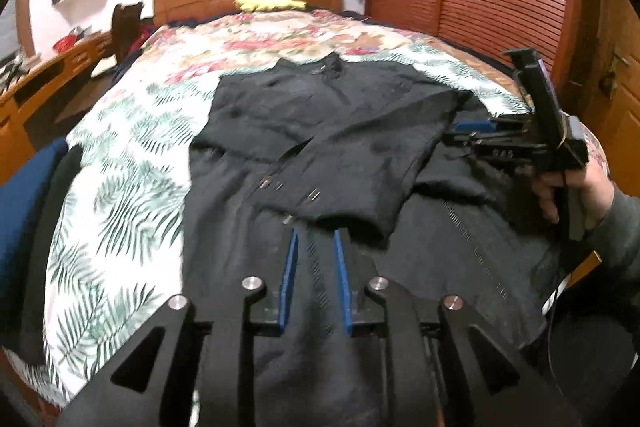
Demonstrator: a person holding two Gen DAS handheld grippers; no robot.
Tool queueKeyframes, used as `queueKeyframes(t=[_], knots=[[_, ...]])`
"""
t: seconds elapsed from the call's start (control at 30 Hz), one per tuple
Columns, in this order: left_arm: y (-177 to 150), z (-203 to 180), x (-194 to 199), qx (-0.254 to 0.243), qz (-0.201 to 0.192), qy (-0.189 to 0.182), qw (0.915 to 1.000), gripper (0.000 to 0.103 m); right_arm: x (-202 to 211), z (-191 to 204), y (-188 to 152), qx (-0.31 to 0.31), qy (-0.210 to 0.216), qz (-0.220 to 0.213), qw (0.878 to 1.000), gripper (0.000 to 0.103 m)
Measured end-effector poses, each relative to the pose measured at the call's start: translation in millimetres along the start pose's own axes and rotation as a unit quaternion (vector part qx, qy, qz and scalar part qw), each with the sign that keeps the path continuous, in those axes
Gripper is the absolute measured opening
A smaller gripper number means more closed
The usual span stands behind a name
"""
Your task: Fold large clothes
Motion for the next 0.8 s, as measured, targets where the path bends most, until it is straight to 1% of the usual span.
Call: queueKeyframes(t=[0.1,0.27,0.4,0.5,0.6,0.8], knots=[[-15,17,-6,0.009,0.019,0.017,0.9996,0.018,-4,7,0,0.009,-0.001,0.002,1.000,0.042],[-35,39,-8,0.024,0.036,0.029,0.9986,0.022,-11,15,0,0.023,-0.008,0.008,1.000,0.042],[-46,54,-8,0.040,0.044,0.033,0.9977,0.025,-16,14,0,0.022,-0.009,0.014,1.000,0.042],[-51,62,-12,0.044,0.054,0.038,0.9968,0.030,-18,13,0,0.020,-0.008,0.017,1.000,0.042],[-55,68,-23,0.050,0.073,0.044,0.9951,0.036,-17,13,0,0.021,-0.008,0.016,1.000,0.042],[-54,77,-30,0.065,0.072,0.044,0.9944,0.048,-11,13,0,0.023,-0.013,0.007,1.000,0.042]])
Point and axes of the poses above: each gripper's, at about its wrist camera, not at the fingertips, and x roughly against the way its jaws point, z to its left, y to its top, the point moved 1 cm from there along -x, roughly the way its jaws point, and after that the axes turned 11 degrees about z, right-handed, at the moved point
